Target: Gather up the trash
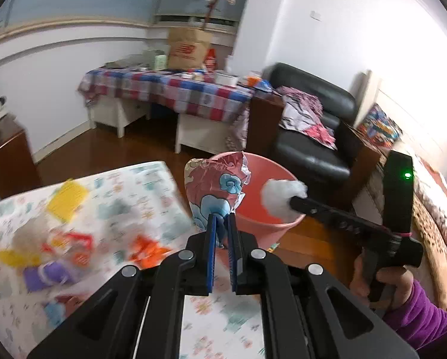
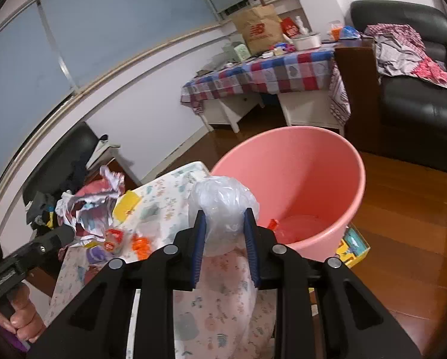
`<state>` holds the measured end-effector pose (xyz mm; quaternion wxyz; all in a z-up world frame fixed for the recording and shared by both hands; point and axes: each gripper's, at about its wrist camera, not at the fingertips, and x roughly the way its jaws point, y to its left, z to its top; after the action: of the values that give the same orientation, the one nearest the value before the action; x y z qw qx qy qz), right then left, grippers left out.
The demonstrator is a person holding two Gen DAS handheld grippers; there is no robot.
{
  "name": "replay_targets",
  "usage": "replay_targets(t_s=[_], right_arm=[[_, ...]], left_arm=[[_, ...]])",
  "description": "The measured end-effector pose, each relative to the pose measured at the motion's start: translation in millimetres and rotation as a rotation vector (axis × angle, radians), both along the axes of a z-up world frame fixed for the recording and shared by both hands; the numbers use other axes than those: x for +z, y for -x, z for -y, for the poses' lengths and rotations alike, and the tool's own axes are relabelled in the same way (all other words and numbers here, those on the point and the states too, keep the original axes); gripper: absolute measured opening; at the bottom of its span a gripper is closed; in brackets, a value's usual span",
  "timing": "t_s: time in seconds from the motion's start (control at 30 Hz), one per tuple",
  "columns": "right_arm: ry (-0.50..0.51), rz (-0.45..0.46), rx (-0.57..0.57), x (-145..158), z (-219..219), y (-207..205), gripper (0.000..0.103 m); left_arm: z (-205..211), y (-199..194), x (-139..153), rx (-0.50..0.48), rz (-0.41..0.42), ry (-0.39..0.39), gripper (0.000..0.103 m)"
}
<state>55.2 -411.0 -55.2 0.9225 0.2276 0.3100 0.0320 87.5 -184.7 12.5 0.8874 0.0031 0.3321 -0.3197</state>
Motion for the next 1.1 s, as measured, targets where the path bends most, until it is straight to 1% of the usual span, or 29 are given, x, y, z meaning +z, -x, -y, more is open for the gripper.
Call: replay_targets(t_s=[0.2,0.3,0.37,0.5,0.63,0.7,0.77,0.83,1.0,1.1], right_arm=[[0.012,-0.013,-0.05,-9.9,16.0,-5.8,0.026],[0.008,-0.016,-0.065,-13.8,24.5,-10.6,0.026],[0.015,-0.02,-0.074,-16.8,27.6,-13.0,0.026],[0.032,-0.036,-0.086,-21.7,30.3,-17.7,0.026],[0.025,-0.046,-0.087,-25.2,32.9,-20.6,0.029],[0.026,-0.048,-0.09,-26.3,33.9,-22.3,0.03],[0.031,-0.05,-0.098,-26.9,35.4,-23.3,0.037],[0.039,-0.049,-0.106,-27.6,35.4,-23.1,0.041],[0.034,-0.052,-0.111,-27.5,35.9,-22.2,0.043],[0.054,-0.05,-0.11,-23.8,33.7,-19.4,0.044]], left_arm=[[51.5,-11.7,-11.3,-0.071,-0.023,-0.031,0.006],[67.0,-19.3,-19.7,-0.088,-0.032,-0.047,0.007],[78.9,-25.8,-28.2,-0.09,-0.044,-0.066,0.007],[89.1,-36.1,-41.3,-0.076,-0.073,-0.076,0.007],[92.7,-44.6,-48.0,-0.047,-0.084,-0.076,0.008],[93.2,-46.2,-48.1,-0.041,-0.081,-0.075,0.012],[91.8,-46.5,-47.4,-0.038,-0.075,-0.076,0.022],[90.9,-46.7,-44.2,-0.032,-0.059,-0.067,0.03],[85.7,-43.7,-37.2,-0.024,-0.041,-0.056,0.035],[79.3,-42.2,-32.7,-0.016,-0.045,-0.043,0.038]])
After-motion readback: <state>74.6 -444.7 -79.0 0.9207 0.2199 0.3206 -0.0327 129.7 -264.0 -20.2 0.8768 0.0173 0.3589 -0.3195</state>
